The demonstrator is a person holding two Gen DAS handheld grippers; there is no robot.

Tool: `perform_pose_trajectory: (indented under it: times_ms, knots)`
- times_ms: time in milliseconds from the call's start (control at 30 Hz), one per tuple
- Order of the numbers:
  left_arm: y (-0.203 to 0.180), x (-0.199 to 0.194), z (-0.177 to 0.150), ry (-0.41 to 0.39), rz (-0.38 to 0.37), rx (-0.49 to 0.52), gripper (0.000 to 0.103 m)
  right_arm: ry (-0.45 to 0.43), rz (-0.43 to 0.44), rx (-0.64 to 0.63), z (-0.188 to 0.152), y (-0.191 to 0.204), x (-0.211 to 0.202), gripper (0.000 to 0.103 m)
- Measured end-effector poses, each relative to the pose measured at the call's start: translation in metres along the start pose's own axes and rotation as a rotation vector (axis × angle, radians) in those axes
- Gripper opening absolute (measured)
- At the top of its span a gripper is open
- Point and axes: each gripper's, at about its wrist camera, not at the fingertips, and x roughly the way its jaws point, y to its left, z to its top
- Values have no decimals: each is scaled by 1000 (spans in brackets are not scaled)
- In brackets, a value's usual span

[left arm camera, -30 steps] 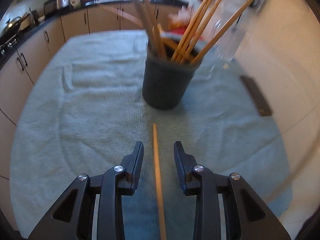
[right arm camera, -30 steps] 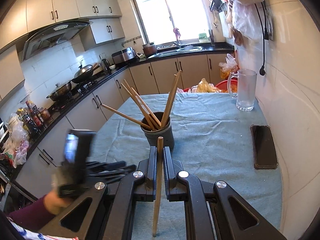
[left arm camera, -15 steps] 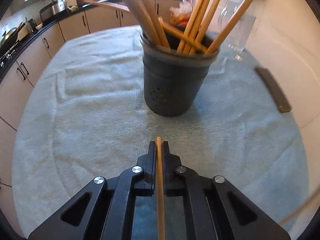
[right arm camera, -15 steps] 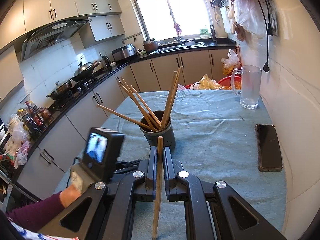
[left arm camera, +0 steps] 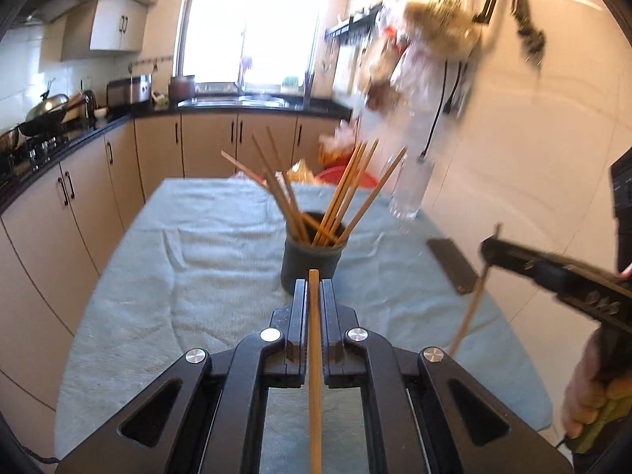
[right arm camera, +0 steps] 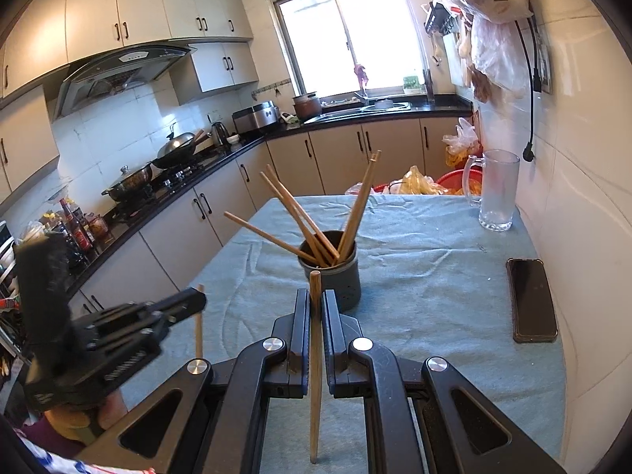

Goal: Organize utensils
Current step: 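Lift both held chopsticks upright and carry them toward the grey cup, then lower the chopsticks into the grey cup and open both grippers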

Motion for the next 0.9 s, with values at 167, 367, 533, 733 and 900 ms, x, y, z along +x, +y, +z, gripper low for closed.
perform_pose_trajectory:
  times_ms: [167, 367, 533, 733, 900]
  knots:
    - [-3, -25, 1, -66, -12, -17, 5, -7, -2, -15, -3, 5, -7, 6]
    - [-4, -36, 6, -96, -25, -41, 5, -9, 4, -18, -4, 7, -11, 6]
    - [-10, -47, 11, -132, -29, -34, 5, -15, 10, -26, -2, 10, -14, 6]
    - [-11, -48, 24, -156, -29, -35, 4, -27, 9, -37, 3, 9, -16, 6]
    - [-8, -49, 41, -174, -41, -54, 4, -45, 5, -52, 14, 11, -17, 6]
